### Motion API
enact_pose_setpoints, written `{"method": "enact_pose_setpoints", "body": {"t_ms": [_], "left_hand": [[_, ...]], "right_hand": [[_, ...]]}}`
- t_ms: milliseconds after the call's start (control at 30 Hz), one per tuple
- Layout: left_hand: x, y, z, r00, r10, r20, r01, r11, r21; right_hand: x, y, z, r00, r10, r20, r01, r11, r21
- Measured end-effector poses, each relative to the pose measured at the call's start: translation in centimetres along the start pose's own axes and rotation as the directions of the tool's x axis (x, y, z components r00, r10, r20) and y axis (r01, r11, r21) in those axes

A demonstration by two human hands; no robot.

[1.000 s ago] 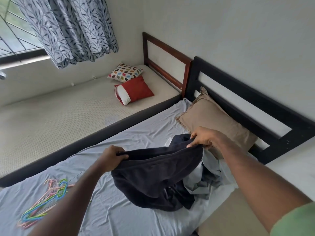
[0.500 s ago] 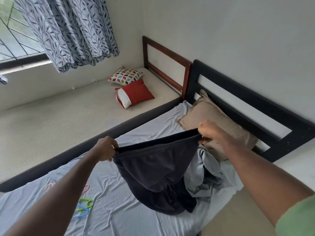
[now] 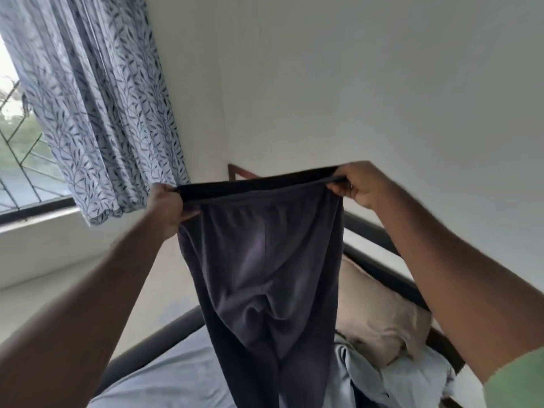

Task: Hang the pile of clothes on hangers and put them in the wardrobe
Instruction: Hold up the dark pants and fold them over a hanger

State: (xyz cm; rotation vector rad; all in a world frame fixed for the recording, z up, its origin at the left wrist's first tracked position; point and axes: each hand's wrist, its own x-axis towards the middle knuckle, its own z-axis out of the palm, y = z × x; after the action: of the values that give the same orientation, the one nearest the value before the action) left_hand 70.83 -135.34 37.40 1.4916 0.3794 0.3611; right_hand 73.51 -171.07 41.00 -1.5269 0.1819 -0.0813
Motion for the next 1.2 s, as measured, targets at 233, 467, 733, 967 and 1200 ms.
{"method": "enact_pose_setpoints", "body": {"t_ms": [233, 467, 733, 967, 1200], "left_hand": [[1.8, 7.4, 0.9, 0.913, 0.384, 0.135, -0.404, 0.815, 0.415], [0.4, 12.5, 1.4, 0.814, 0.400, 0.421, -0.566, 0.384, 0.730], [0.2, 13.7, 2.0, 0.801, 0.200, 0.564, -0.566, 0.557, 0.607], [2.6, 13.7, 7.3, 0.713, 0.087, 0.696, -0.258, 0.955, 0.145], [9.0, 6.8, 21.8, 0.847, 0.164, 0.505, -0.228, 0.971, 0.066]], "right_hand": [[-2.6, -7.3, -3.4, 0.969, -0.147, -0.199, 0.130, 0.987, -0.099], [-4.0, -7.8, -4.6, 0.966, -0.123, -0.229, 0.051, 0.953, -0.299], [-5.6, -7.9, -7.2, 0.991, -0.017, -0.131, -0.006, 0.984, -0.180], [-0.4, -7.3, -12.3, 0.987, -0.008, -0.160, 0.047, 0.969, 0.242], [8.9, -3.0, -16.4, 0.968, 0.106, -0.229, -0.035, 0.956, 0.292]]}}
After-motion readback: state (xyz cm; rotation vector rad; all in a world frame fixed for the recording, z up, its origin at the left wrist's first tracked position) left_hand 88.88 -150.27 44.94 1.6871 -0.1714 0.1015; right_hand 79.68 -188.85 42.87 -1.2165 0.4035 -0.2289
